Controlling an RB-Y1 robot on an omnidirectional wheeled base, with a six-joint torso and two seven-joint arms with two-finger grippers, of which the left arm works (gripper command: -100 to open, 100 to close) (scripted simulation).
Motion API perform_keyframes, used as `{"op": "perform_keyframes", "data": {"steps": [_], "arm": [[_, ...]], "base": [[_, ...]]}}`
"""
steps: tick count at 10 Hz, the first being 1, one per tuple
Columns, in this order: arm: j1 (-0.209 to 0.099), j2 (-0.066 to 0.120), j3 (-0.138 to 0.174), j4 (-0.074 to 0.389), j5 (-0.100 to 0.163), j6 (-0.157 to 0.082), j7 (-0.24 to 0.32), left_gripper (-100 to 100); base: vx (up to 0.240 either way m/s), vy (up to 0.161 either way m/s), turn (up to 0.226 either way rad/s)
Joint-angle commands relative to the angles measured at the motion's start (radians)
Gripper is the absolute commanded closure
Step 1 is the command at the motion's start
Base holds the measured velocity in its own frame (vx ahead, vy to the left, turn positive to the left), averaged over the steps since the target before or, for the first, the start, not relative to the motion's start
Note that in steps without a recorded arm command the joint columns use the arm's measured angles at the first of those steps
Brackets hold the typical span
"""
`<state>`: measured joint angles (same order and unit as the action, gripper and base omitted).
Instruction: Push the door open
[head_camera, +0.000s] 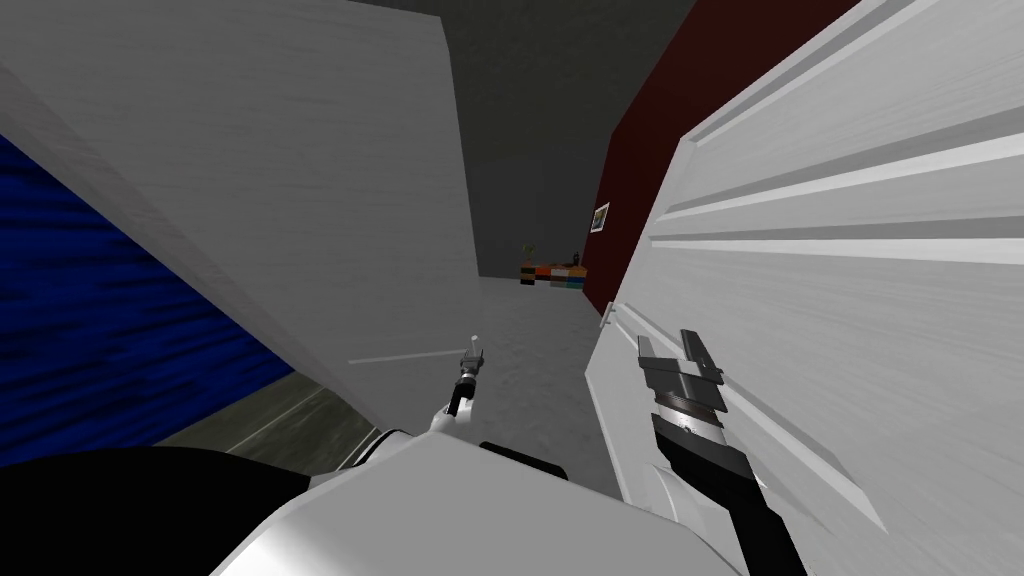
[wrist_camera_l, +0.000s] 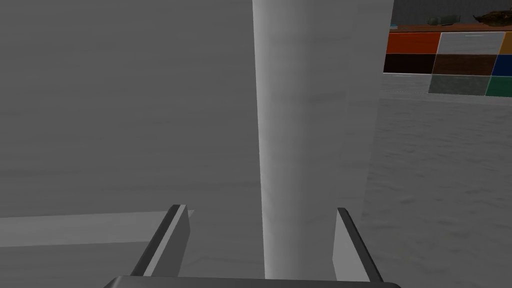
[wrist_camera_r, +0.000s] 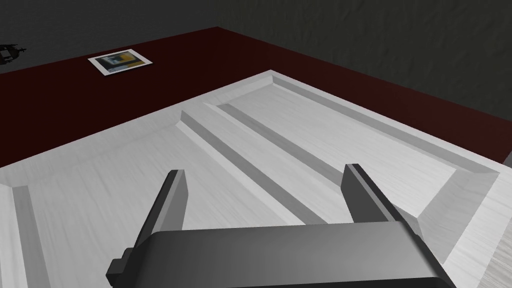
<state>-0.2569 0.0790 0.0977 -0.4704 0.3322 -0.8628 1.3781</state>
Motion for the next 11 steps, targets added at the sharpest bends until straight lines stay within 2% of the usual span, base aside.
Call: {"op": "perform_keyframes", "data": {"steps": [1,2,6,9,11], "arm": [[0.007,0.005,0.027,-0.021,0.016,0.000,-0.016,100],[0.007,0.005,0.027,-0.021,0.016,0.000,-0.016,100],[0.008,-0.005,0.064,-0.021,0.040,-0.004,-0.029,100],[0.008,-0.005,0.064,-0.021,0.040,-0.004,-0.029,100],[0.009,-0.014,0.082,-0.020,0.052,-0.006,-0.035,100]], "base": [[0.125,-0.044,0.042],[0.125,-0.044,0.024],[0.188,-0.062,0.061],[0.055,-0.010,0.011],[0.145,-0.040,0.058]]}}
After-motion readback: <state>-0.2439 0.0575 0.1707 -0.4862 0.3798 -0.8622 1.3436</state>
